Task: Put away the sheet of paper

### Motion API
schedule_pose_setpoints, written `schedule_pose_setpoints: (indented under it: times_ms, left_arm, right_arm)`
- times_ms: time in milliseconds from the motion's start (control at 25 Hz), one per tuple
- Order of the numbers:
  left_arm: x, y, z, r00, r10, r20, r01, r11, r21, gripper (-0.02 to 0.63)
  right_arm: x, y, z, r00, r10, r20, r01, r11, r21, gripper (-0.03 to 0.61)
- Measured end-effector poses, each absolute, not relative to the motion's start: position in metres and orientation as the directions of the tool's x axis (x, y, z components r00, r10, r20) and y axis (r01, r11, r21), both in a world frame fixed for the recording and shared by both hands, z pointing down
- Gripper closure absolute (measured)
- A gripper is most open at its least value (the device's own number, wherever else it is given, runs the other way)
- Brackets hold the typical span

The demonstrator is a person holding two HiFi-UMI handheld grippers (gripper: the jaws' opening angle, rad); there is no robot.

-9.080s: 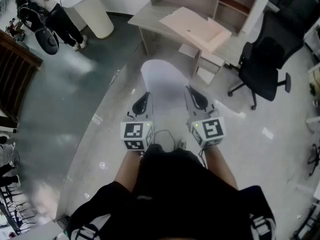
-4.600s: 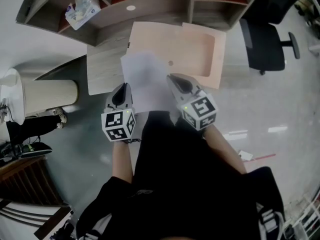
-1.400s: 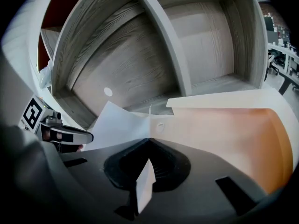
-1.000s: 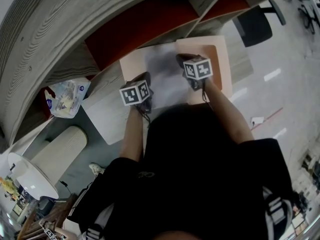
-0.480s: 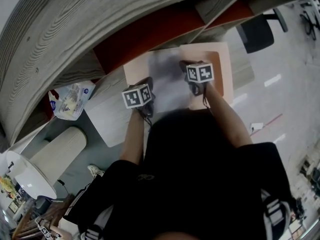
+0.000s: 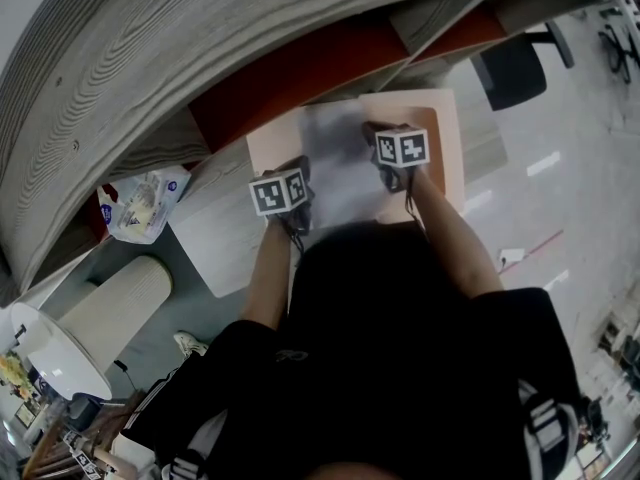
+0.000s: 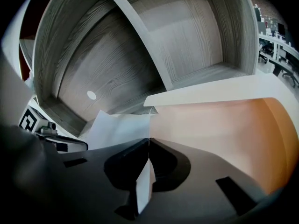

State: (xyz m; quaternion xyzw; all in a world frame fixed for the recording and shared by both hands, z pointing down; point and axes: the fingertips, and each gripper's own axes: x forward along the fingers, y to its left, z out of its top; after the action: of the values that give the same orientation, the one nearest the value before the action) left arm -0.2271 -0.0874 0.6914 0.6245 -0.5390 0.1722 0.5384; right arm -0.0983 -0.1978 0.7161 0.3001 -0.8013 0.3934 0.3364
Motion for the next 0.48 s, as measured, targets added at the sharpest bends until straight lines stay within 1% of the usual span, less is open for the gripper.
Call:
schedule_pose_setpoints:
  times_ms: [200, 240, 280, 320, 480]
  left_arm:
    - [-0.224, -0.089, 0.693, 0.364, -0.489, 0.792, -0.851, 0.17, 0.496, 0.568]
    - [-0.224, -0.089, 0.694, 0.362, -0.49, 0.793, -0.851, 0.173, 0.496, 0.568]
    - [-0.224, -0.089, 0.694, 0.359, -0.489, 0.795, -0.852, 0.176, 0.493, 0.568]
    - [-0.224, -0.089, 0.695, 0.356, -0.489, 0.796, -0.853, 0.177, 0.49, 0.568]
    - [-0.221, -0.09, 0.697, 0.351, -0.489, 0.798, -0.852, 0.186, 0.489, 0.568]
  right_arm:
    - [-0.094, -0.199, 0.711, -0.575, -0.233, 0.784, -0.74, 0.557, -0.377, 0.557]
    - [-0.093, -0.2, 0.709, -0.574, -0.238, 0.783, -0.741, 0.558, -0.374, 0.534]
    - [-0.092, -0.201, 0.707, -0.577, -0.244, 0.78, -0.741, 0.559, -0.373, 0.444]
    - [-0.09, -0.202, 0.704, -0.579, -0.252, 0.775, -0.74, 0.562, -0.37, 0.368]
    - [-0.076, -0.204, 0.687, -0.566, -0.316, 0.762, -0.749, 0.584, -0.314, 0.367]
